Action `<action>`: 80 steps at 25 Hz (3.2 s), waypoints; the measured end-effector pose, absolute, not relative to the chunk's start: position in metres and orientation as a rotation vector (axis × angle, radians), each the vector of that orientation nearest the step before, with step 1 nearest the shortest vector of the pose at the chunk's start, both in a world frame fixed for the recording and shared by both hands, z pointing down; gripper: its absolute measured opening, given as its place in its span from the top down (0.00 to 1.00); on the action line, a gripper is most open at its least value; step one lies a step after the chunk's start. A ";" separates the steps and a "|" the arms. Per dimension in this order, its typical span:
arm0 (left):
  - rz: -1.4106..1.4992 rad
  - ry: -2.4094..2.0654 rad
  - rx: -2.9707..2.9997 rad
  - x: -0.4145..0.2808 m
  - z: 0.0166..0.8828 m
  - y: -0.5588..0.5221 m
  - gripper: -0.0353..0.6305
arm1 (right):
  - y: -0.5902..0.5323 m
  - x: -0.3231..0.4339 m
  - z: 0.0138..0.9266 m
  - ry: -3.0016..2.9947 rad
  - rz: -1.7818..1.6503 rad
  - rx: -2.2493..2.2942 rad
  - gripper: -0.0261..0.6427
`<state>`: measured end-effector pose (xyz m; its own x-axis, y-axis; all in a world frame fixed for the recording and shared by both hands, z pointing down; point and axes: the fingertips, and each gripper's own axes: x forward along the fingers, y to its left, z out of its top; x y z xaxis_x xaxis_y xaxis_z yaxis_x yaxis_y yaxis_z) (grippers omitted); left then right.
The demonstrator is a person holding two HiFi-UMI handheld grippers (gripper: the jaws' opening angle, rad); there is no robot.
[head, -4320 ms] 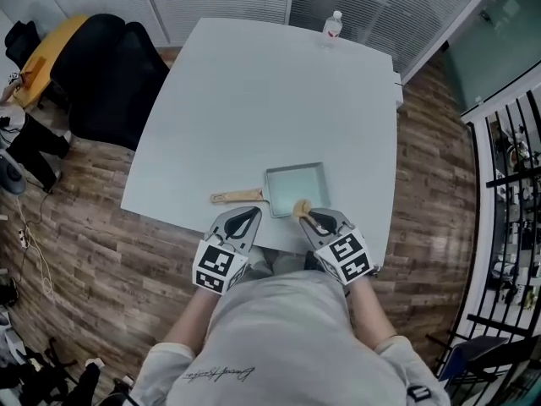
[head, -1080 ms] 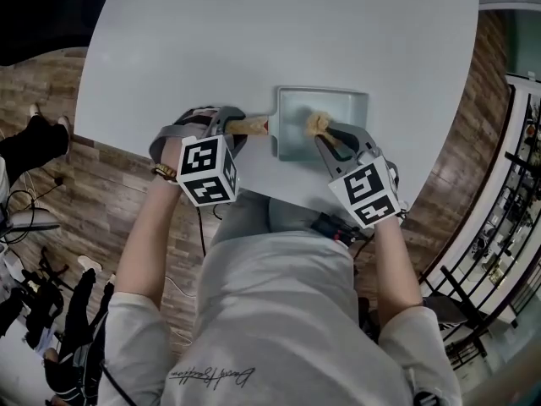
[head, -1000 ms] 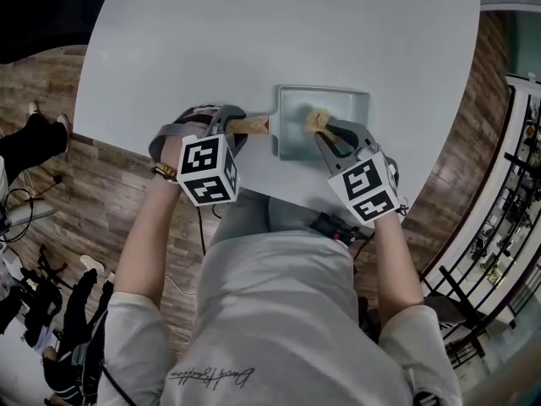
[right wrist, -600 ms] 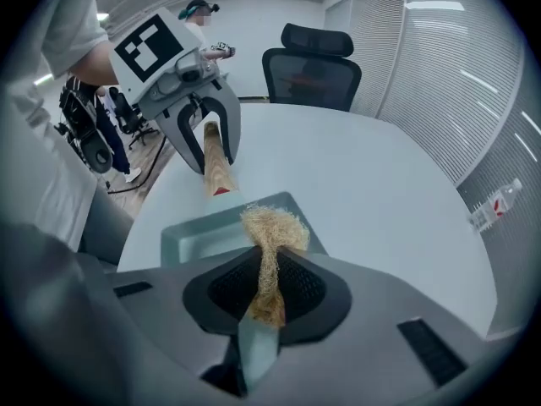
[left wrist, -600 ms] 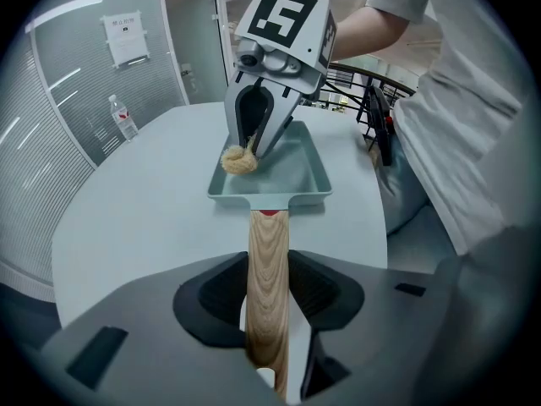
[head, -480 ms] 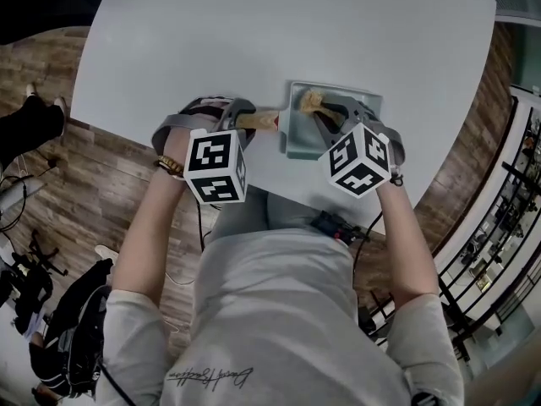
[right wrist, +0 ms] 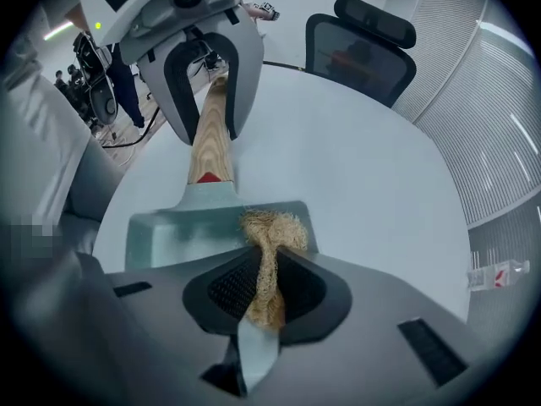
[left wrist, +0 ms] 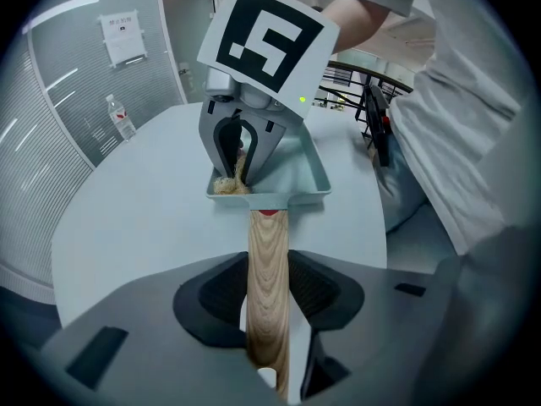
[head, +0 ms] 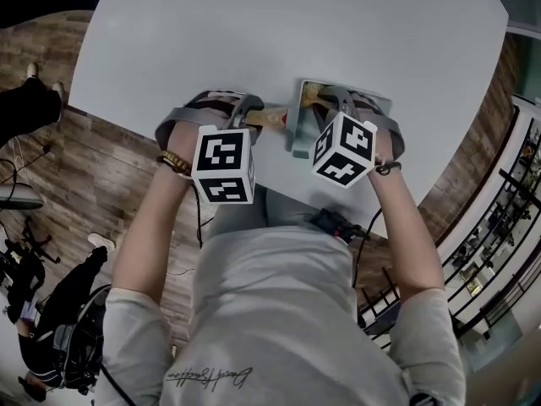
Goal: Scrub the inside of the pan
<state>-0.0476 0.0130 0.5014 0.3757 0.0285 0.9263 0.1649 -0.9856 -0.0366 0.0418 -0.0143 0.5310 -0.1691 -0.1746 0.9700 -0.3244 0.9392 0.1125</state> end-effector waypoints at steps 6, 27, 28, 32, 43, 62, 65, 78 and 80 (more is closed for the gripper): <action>-1.690 -0.170 -2.502 -0.046 0.502 0.014 0.71 | -0.013 0.043 0.532 -1.737 0.171 0.349 0.86; -1.710 -0.119 -2.508 -0.047 0.502 0.009 0.71 | 0.043 0.033 0.530 -1.710 0.278 0.176 0.86; -1.712 -0.118 -2.508 -0.046 0.502 0.008 0.71 | 0.048 0.033 0.529 -1.706 0.290 0.159 0.86; -1.717 -0.114 -2.502 -0.045 0.501 0.008 0.71 | 0.066 0.032 0.528 -1.685 0.322 0.071 0.86; -1.723 -0.151 -2.489 -0.046 0.503 0.010 0.71 | 0.080 0.029 0.530 -1.674 0.321 0.051 0.86; -1.717 -0.138 -2.480 -0.048 0.502 0.010 0.71 | -0.014 0.059 0.534 -1.657 0.163 0.332 0.85; -1.725 -0.124 -2.486 -0.047 0.502 0.010 0.71 | -0.014 0.059 0.534 -1.646 0.151 0.343 0.85; -1.749 -0.106 -2.478 -0.048 0.505 0.007 0.71 | 0.045 0.055 0.534 -1.634 0.260 0.128 0.86; -1.755 -0.105 -2.475 -0.049 0.506 0.006 0.71 | 0.054 0.054 0.534 -1.633 0.279 0.090 0.86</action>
<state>-0.0485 0.0062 0.5065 0.3313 -0.0045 0.9435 0.1175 -0.9920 -0.0460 0.0540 0.0543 0.5341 -0.0852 0.1095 0.9903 -0.2252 0.9661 -0.1262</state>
